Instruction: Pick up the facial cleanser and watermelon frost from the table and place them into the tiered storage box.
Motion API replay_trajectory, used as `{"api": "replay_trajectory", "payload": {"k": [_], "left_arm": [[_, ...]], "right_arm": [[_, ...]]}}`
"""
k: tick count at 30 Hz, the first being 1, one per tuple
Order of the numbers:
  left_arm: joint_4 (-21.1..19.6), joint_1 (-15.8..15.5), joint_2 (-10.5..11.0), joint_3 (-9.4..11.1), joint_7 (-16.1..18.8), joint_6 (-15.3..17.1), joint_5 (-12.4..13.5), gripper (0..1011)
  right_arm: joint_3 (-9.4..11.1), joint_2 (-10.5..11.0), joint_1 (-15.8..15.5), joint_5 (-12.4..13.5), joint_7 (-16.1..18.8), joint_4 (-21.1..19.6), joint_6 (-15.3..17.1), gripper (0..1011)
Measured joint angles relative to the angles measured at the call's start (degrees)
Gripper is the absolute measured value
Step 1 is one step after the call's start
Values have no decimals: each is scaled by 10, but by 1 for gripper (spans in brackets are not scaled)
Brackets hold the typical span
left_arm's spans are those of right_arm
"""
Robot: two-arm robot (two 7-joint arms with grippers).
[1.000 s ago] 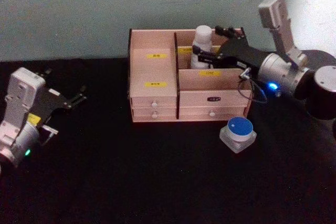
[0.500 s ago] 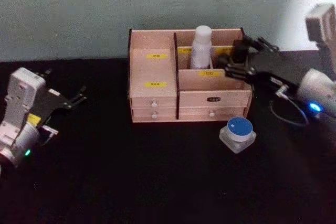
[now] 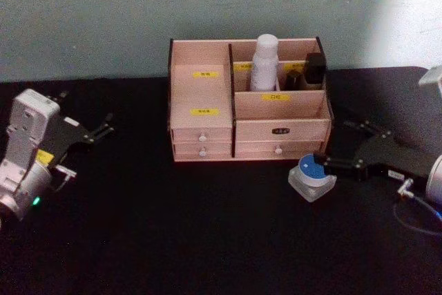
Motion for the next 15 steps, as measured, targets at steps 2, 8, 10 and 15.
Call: {"api": "replay_trajectory", "payload": {"k": [2,8,10,15], "left_arm": [[0,0,0,0,0,0,0,1001],[0,0,0,0,0,0,0,1001],[0,0,0,0,0,0,0,1001],[0,0,0,0,0,0,0,1001]], "right_arm": [[-4,4,-3,1,-2,0,8,1000],[-24,5,4,-1,-11,11,35,1000],[-33,3,11,-3,-12,19,42,1000],[-46,-2,25,-8,-12,36,49,1000]]}}
